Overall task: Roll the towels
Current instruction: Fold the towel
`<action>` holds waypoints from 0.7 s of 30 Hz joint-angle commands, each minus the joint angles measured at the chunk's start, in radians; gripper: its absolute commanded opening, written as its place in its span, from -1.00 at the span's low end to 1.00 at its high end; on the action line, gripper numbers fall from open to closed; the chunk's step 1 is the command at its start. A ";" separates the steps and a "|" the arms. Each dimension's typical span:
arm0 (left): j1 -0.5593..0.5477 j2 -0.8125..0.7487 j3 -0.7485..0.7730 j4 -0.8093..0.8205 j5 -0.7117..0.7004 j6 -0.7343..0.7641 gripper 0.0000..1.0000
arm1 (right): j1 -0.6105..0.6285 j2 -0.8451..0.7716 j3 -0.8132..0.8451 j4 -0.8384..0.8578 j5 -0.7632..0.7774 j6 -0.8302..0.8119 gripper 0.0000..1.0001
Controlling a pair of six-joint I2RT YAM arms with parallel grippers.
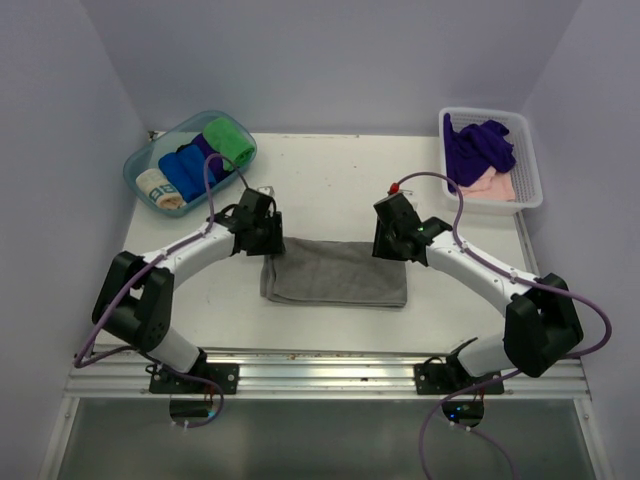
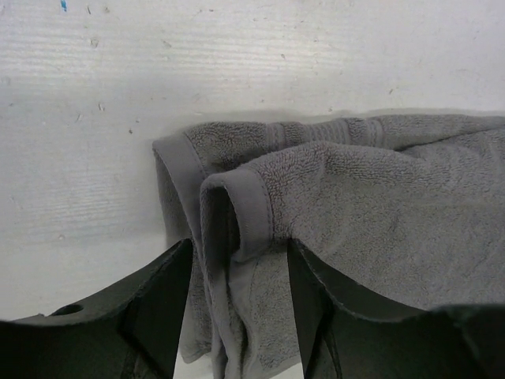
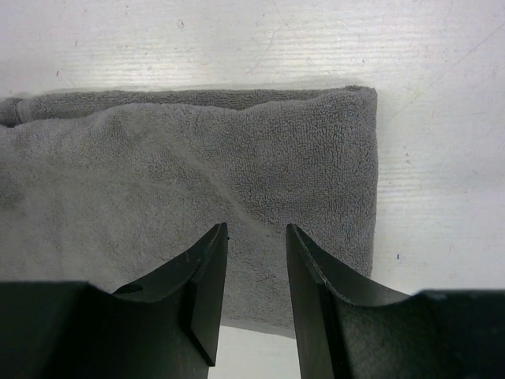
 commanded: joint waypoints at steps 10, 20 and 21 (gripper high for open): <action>0.007 0.096 0.051 -0.003 -0.093 0.031 -1.00 | -0.085 0.013 0.011 -0.010 -0.026 -0.058 0.02; 0.040 0.092 0.055 -0.019 -0.074 0.025 -0.66 | -0.218 0.097 -0.081 0.072 -0.232 -0.097 0.33; 0.040 0.090 0.049 -0.022 -0.074 0.024 -0.55 | -0.218 0.107 -0.087 0.083 -0.255 -0.094 0.32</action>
